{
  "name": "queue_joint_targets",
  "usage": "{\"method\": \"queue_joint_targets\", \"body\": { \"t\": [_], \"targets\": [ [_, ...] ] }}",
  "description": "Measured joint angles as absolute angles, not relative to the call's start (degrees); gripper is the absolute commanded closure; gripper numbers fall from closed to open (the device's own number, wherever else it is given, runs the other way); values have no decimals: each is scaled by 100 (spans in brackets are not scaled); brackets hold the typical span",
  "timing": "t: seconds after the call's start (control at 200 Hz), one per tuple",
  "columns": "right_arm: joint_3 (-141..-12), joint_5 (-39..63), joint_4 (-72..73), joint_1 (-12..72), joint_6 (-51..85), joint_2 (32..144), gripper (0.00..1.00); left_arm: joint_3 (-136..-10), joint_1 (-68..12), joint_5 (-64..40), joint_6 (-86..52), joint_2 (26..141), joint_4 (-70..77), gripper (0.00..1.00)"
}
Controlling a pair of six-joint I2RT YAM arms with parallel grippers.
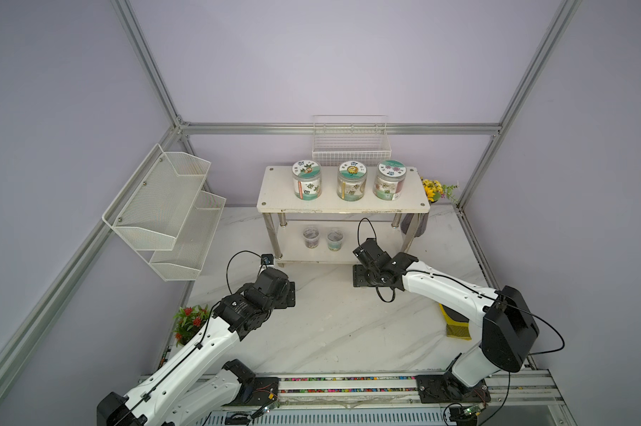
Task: Place the seed container on the shelf
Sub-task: Pick up the seed jar at the center of the board, then place the seed jar on the shelf.
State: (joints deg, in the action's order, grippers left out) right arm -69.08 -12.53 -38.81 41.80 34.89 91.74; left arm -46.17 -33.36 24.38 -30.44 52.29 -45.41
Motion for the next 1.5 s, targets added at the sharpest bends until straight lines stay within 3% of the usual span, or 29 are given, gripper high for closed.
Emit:
{"method": "queue_joint_targets", "body": {
  "t": [1.5],
  "targets": [
    [-7898, -1398, -3677, 3426, 2602, 9942, 31, -4617, -3336, 2377, -3083, 5293, -4545, 1]
  ]
}}
